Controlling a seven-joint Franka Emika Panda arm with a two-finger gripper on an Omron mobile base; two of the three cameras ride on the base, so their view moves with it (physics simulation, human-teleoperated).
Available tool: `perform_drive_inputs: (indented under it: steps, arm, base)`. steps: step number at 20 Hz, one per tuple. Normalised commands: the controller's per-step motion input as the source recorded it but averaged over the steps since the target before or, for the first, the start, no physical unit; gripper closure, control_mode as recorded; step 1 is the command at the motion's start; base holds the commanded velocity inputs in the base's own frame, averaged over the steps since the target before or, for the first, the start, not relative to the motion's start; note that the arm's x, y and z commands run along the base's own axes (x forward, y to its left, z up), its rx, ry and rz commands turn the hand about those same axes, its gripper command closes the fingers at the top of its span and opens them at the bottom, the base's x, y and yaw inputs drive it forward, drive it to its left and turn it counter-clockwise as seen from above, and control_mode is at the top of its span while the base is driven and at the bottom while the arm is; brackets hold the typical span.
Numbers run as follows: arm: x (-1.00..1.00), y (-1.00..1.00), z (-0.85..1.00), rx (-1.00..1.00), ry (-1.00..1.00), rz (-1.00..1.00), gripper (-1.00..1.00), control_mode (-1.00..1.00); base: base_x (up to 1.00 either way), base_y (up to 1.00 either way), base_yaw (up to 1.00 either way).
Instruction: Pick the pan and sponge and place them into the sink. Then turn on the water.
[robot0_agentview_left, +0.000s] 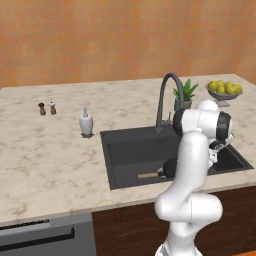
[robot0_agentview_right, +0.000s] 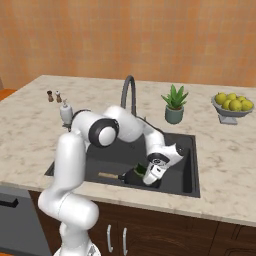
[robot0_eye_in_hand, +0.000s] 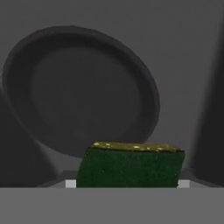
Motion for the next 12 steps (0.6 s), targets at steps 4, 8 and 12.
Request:
perform_drive_inputs:
  steps: [4, 8, 12]
  arm:
    - [0.24, -0.06, -0.83, 0.09, 0.0, 0.03, 1.0, -1.0]
    - [0.19, -0.08, -0.71, 0.1, 0.0, 0.06, 1.0, -1.0]
    - [0.22, -0.02, -0.52, 0.08, 0.0, 0.05, 1.0, -1.0]
  base:
    - [0.0, 0.0, 0.0]
    - [0.0, 0.0, 0.0]
    - [0.0, 0.0, 0.0]
